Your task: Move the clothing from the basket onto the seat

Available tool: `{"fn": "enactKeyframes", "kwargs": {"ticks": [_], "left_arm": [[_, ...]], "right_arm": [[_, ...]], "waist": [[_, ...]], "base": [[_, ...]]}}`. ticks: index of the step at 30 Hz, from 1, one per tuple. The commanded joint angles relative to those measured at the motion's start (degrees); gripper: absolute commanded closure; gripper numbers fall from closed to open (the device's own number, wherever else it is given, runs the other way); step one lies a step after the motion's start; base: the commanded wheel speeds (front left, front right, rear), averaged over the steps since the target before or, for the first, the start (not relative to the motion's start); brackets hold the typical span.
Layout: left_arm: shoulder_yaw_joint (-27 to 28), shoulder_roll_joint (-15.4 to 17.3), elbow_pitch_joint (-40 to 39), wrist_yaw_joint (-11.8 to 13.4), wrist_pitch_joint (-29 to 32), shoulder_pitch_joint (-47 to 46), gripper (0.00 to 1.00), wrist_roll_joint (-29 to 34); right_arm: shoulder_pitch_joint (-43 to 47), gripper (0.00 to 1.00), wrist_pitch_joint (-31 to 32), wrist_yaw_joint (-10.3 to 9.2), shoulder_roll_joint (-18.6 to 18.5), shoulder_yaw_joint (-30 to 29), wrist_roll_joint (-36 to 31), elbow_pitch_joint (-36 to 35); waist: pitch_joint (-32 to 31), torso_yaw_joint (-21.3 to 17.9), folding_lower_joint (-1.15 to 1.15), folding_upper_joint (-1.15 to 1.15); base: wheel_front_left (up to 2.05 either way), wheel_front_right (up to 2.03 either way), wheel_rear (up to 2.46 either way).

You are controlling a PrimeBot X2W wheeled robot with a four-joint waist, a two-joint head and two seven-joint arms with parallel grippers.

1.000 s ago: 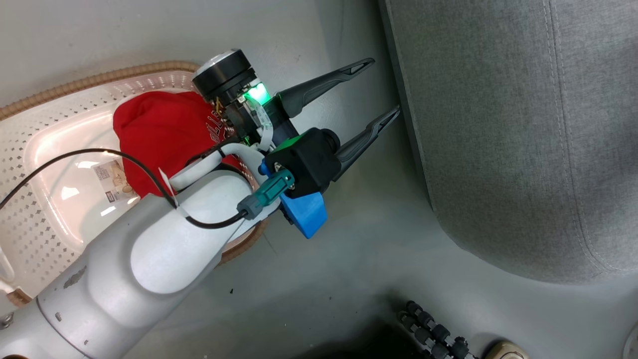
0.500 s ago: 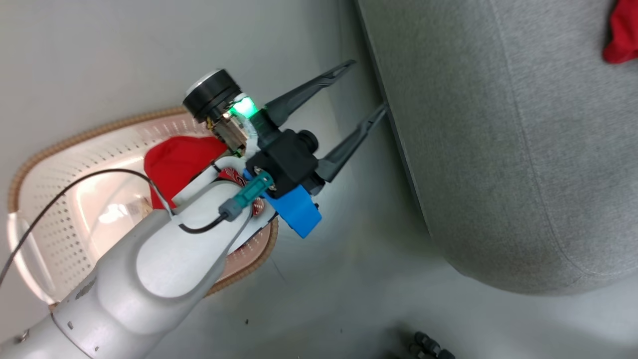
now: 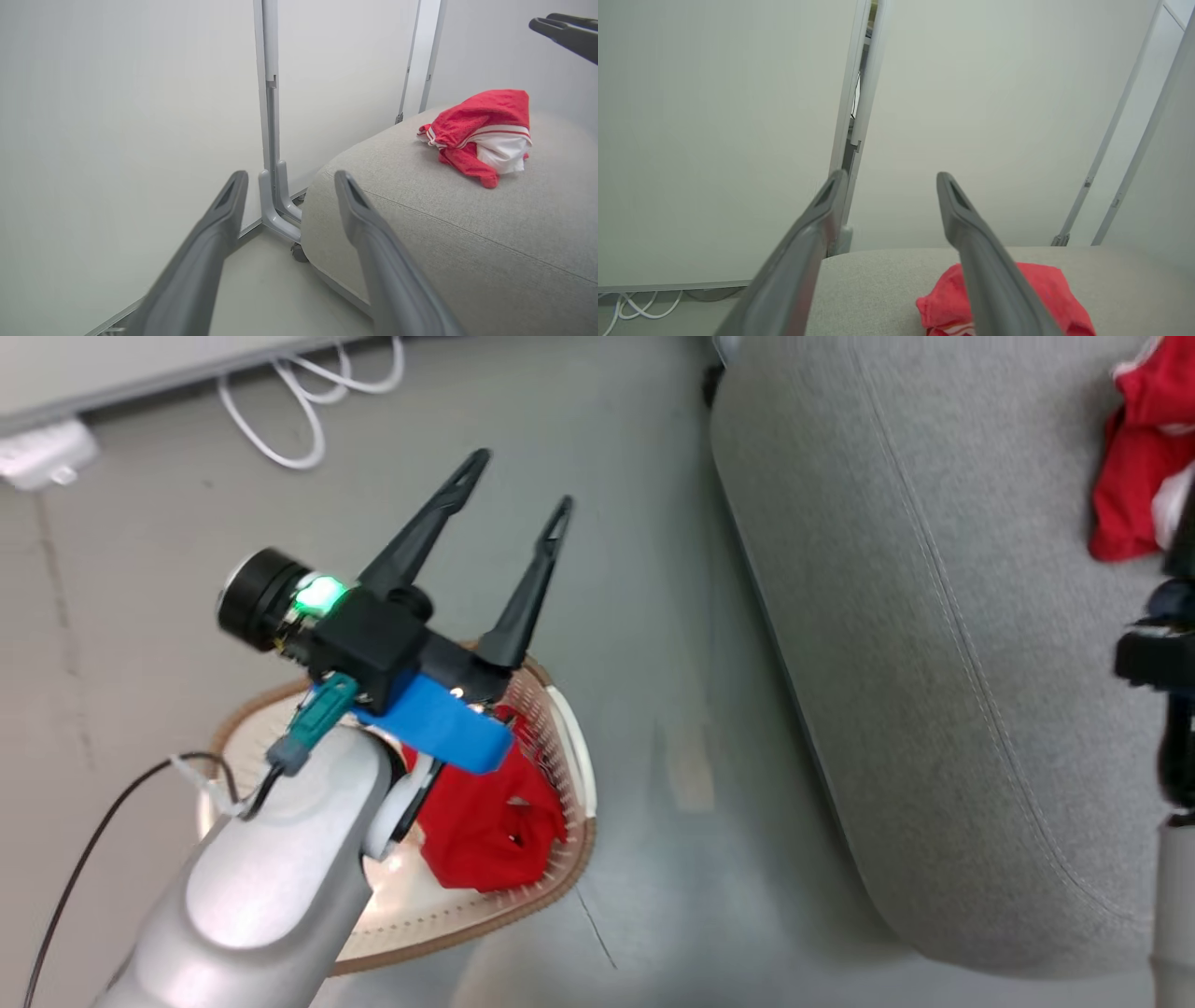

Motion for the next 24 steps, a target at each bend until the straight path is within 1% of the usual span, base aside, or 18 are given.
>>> {"fn": "enactKeyframes", "kwargs": {"ticks": [1, 5, 8, 13, 18, 24], "left_arm": [[1.4, -0.2, -0.4, 0.2, -0.1, 2.0, 0.00, 0.0], [7.5, -1.1, -1.4, 0.8, -0.2, 7.2, 0.00, 0.1], [13.2, -2.3, -2.0, 0.4, -0.2, 12.8, 0.00, 0.9], [19.3, -4.0, -2.6, -0.7, -0.2, 19.6, 0.00, 2.5], [24.2, -6.0, -2.4, -2.0, -0.2, 25.8, 0.00, 4.3], [28.1, -8.2, -2.1, -4.0, -0.2, 30.9, 0.00, 6.8]], "right_arm": [[1.4, 0.00, 0.0, -0.06, 0.2, 1.2, -0.1, 0.0], [3.5, 0.00, 0.0, -0.06, 0.7, 5.7, 0.3, 0.3], [6.5, 0.00, 0.0, -0.06, 0.7, 10.0, 0.3, 0.7], [10.6, 0.00, 0.0, -0.06, 1.5, 13.4, 1.2, 1.6], [14.6, 0.00, 0.0, -0.06, 3.0, 14.4, 2.4, 3.2], [20.0, 0.00, 0.0, -0.06, 4.7, 14.6, 3.2, 4.6]], "waist": [[-4.4, 3.7, 0.01, 0.00], [-8.4, 6.3, 0.01, 0.00], [-12.0, 8.9, 0.01, 0.00], [-15.5, 11.5, 0.01, 0.00], [-18.8, 13.5, 0.01, 0.00], [-21.9, 14.9, 0.01, 0.00]], "base": [[0.00, 0.00, 0.00], [0.00, 0.00, 0.00], [0.00, 0.00, 0.00], [0.00, 0.00, 0.00], [0.00, 0.00, 0.00], [0.00, 0.00, 0.00]]}}
